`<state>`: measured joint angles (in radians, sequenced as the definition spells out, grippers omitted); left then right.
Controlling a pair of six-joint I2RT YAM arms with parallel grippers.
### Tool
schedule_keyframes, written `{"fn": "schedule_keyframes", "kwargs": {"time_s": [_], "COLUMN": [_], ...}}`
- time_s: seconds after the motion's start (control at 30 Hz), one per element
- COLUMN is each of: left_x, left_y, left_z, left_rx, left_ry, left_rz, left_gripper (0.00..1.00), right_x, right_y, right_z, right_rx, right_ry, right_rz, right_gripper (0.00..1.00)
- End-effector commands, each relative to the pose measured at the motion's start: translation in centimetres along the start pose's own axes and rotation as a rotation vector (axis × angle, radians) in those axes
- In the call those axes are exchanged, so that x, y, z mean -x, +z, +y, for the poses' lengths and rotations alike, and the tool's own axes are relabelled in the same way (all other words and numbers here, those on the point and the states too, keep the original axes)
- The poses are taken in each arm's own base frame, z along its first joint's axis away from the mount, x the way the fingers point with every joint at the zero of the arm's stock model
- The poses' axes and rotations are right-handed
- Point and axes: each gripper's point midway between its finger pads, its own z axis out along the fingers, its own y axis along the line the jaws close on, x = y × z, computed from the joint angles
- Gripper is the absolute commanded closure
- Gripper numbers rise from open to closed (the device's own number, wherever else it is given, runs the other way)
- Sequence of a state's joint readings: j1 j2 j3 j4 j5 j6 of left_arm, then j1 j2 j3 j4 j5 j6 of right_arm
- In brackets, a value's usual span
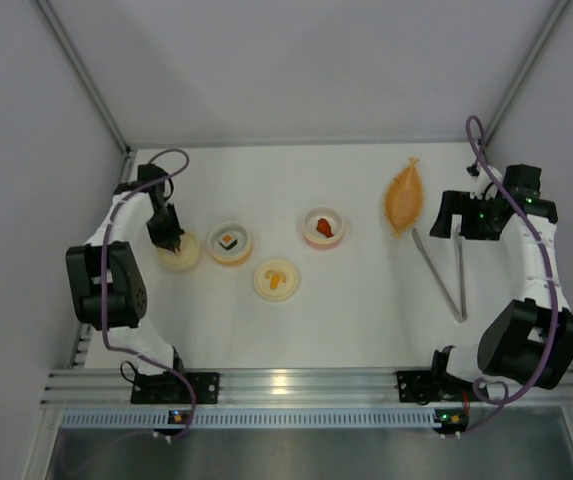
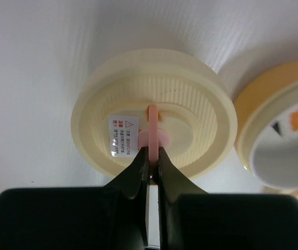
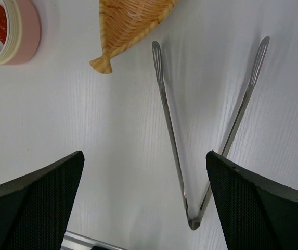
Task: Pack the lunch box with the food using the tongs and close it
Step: Pick up the box lid from the center of the board, then close the box lid on the packing box.
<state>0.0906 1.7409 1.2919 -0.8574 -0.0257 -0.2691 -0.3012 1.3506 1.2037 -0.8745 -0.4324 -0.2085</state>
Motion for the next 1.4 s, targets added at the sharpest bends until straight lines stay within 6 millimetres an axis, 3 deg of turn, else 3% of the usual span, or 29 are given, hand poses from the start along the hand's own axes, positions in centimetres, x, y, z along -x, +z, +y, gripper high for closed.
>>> {"fn": "schedule_keyframes", "kwargs": {"time_s": [0.0,0.07,0.13,0.17,0.2,0.23,0.3,0.37,0.4,0.5,0.53,0.57,0.6,0.63,0.7,0.83,1.0,1.37], "left_x": [4.4,5.8,4.6,3.5,3.8,2.6,1.8,-0.3,-1.6,-3.8,-5.0,-5.3,-5.8,-6.0,-6.9,-7.0,-5.7,-4.8], "left_y": [-8.8,-12.7,-14.1,-15.9,-16.3,-16.8,-16.7,-15.9,-16.6,-14.5,-15.4,-14.9,-13.1,-13.3,-11.3,-9.5,-9.4,-7.6], "left_z": [-0.8,-2.8,-5.4,-8.7,-8.9,-11.4,-14.4,-18.0,-20.7,-24.1,-26.0,-26.9,-27.8,-29.0,-30.1,-31.8,-33.5,-36.4], "left_rx": [-0.054,-0.141,-0.189,-0.261,-0.262,-0.291,-0.328,-0.359,-0.394,-0.37,-0.415,-0.418,-0.398,-0.411,-0.387,-0.369,-0.379,-0.386], "left_ry": [0.071,0.148,0.227,0.324,0.325,0.394,0.472,0.598,0.687,0.854,0.949,0.972,0.996,1.045,1.094,1.134,1.143,1.161], "left_rz": [-0.218,-0.285,-0.235,-0.229,-0.231,-0.22,-0.2,-0.165,-0.171,-0.116,-0.116,-0.107,-0.069,-0.087,-0.051,-0.05,-0.114,-0.2], "left_gripper": [1.0,1.0,1.0,1.0,1.0,1.0,1.0,1.0,1.0,1.0,1.0,1.0,1.0,1.0,1.0,1.0,1.0,1.0], "right_x": [0.0,-0.2,-0.5,-0.7,-0.7,-0.9,-1.2,-1.6,-1.9,-2.3,-2.5,-2.6,-2.7,-3.0,-3.4,-3.9,-3.8,-4.1], "right_y": [-1.0,-1.1,-1.1,-1.1,-1.1,-1.1,-1.0,-1.1,-1.1,-1.2,-1.3,-1.4,-1.4,-1.5,-1.6,-1.6,-1.6,-1.3], "right_z": [1.6,1.9,2.2,2.3,2.3,2.3,2.4,2.4,2.3,2.1,2.1,2.1,2.0,2.0,1.8,1.4,1.2,1.1], "right_rx": [0.044,0.055,0.067,0.071,0.071,0.072,0.073,0.071,0.068,0.052,0.049,0.044,0.036,0.032,0.017,-0.005,-0.019,-0.02], "right_ry": [-0.031,-0.028,-0.023,-0.021,-0.019,-0.018,-0.016,-0.021,-0.021,-0.035,-0.038,-0.041,-0.048,-0.049,-0.056,-0.061,-0.06,-0.055], "right_rz": [-0.017,-0.016,-0.012,-0.01,-0.008,-0.006,-0.001,0.005,0.011,0.017,0.018,0.016,0.018,0.02,0.023,0.025,0.014,0.014], "right_gripper": [0.01,0.01,0.01,0.01,0.01,0.01,0.01,0.01,0.01,0.01,0.01,0.01,0.01,0.01,0.01,0.01,0.01,0.01]}}
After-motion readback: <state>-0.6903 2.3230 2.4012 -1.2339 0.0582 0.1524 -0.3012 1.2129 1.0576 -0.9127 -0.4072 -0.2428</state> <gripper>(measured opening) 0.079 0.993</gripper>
